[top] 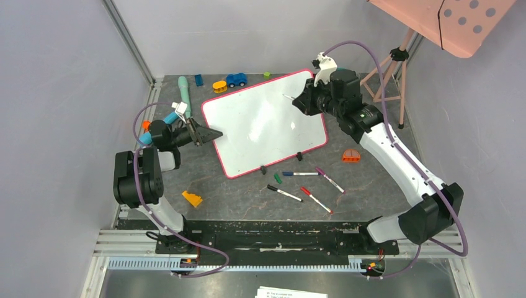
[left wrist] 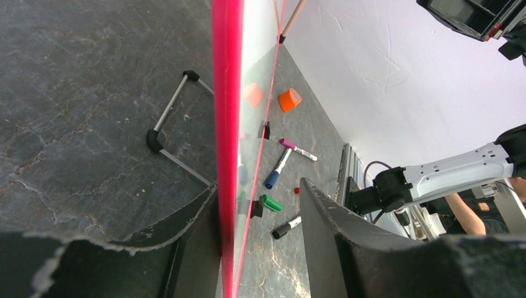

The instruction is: Write a sentence on the whiteboard

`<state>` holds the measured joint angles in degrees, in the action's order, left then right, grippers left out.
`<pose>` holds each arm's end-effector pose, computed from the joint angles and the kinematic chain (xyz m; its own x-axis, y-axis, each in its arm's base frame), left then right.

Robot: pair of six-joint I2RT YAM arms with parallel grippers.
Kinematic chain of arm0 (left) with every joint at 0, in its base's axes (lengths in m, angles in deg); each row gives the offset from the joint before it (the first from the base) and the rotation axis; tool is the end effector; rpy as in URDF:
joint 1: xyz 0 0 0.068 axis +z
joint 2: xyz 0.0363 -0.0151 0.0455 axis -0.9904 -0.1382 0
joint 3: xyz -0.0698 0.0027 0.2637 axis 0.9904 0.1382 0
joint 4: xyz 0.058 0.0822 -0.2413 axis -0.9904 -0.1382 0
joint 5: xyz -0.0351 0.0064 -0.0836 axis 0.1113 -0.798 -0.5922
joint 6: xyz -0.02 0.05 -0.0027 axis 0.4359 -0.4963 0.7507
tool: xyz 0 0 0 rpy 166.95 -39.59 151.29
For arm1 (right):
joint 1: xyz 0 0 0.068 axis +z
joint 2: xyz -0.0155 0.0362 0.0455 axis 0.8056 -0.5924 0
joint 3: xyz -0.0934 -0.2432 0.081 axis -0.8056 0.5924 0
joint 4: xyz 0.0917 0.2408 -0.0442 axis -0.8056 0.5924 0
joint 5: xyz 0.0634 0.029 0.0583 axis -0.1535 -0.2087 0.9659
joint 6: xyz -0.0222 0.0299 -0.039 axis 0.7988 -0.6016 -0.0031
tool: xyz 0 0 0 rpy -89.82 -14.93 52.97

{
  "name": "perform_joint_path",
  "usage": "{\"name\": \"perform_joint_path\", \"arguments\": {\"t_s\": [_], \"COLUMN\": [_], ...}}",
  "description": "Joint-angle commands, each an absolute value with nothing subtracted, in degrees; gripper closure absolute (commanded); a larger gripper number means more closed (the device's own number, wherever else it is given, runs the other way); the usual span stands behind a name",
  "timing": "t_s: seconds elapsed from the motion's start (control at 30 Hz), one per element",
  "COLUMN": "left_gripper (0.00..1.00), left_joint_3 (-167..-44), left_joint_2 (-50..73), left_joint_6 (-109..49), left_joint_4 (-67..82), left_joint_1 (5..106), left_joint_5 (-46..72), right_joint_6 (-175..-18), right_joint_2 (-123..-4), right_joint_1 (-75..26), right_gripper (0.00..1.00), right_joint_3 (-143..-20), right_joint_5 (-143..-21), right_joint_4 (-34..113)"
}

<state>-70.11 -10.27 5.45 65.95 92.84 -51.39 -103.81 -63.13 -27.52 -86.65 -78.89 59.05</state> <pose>0.3121 0.0249 0.1897 -0.6516 -0.3457 -0.6752 0.5947 0.3198 -0.7376 0.2899 0.1494 0.3946 -0.4459 0.0441 -0.8940 -0.4931 0.8215 0.2865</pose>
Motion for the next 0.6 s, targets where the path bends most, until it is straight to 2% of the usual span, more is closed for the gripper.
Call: {"name": "perform_joint_path", "arguments": {"t_s": [0.0,0.37,0.4,0.53,0.57], "left_gripper": [0.49,0.47,0.49,0.70,0.71], "left_joint_3": [-68.55,-63.45,-63.16,-62.62,-62.62], "left_joint_2": [-10.84,-9.31,-8.96,-7.11,-6.93], "left_joint_6": [4.62,0.87,0.21,-2.55,-2.98], "left_joint_4": [69.31,69.51,67.51,63.16,62.67], "left_joint_1": [92.69,92.77,92.78,92.73,92.78], "left_joint_5": [-54.09,-55.26,-54.60,-51.95,-51.75], "right_joint_6": [-103.53,-102.77,-102.71,-102.55,-102.47], "right_joint_2": [-60.57,-59.48,-59.40,-59.49,-59.52], "right_joint_1": [-27.09,-26.99,-26.91,-26.93,-26.95], "right_gripper": [1.00,1.00,1.00,1.00,1.00], "right_joint_3": [-85.57,-84.28,-84.30,-84.38,-84.43], "right_joint_5": [-79.55,-79.41,-79.31,-78.88,-78.80], "right_joint_4": [56.75,56.83,56.81,56.66,56.60]}}
